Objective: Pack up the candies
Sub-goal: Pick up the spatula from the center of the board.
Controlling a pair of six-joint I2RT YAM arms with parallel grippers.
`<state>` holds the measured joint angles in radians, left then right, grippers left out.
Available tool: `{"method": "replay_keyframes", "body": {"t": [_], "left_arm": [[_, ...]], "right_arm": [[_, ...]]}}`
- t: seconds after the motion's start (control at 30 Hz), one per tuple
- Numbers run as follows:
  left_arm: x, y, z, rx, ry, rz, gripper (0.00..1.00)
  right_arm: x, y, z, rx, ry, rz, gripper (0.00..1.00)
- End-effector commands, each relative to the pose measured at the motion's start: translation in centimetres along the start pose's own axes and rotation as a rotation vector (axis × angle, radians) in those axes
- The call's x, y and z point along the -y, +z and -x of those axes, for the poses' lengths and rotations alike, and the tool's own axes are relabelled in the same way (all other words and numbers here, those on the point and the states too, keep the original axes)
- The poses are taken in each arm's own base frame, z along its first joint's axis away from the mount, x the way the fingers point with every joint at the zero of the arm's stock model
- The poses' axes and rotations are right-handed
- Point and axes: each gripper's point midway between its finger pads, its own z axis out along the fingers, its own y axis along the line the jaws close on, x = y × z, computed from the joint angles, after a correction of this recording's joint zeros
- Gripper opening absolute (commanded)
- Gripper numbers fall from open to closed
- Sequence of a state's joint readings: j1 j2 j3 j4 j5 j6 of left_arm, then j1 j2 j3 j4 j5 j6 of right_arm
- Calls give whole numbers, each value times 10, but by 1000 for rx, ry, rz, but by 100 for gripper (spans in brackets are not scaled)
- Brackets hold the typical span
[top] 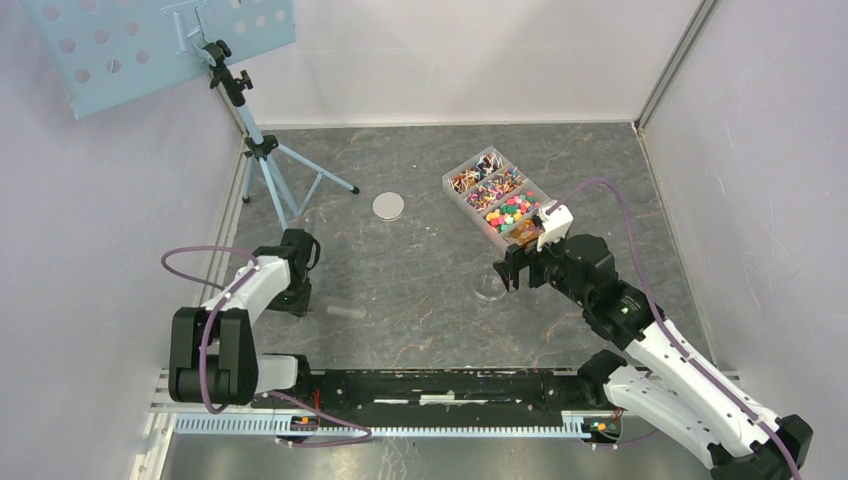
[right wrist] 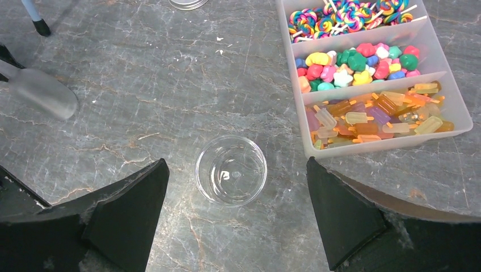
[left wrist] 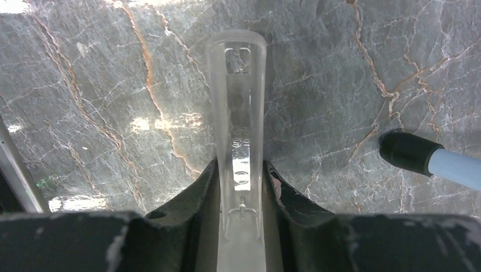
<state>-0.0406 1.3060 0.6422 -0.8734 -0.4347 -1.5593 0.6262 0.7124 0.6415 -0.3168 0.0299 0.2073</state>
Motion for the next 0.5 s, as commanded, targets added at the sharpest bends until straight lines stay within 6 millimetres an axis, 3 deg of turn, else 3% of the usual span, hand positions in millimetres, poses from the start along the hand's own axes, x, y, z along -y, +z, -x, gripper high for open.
{"method": "replay_keyframes", "body": {"t": [0.0,0.2,0.47], "left_arm": [[1,-5,10,34,-105,-43,27],[-2,-26,25,60,-124,-105,5],[19,-82,44,59,-52,-401,2]], "right_arm": [[1,-6,21,70,-14,-8,98],[-9,-6,24,86,9,40,98],[-47,-2,27,116,88,248,98]]}}
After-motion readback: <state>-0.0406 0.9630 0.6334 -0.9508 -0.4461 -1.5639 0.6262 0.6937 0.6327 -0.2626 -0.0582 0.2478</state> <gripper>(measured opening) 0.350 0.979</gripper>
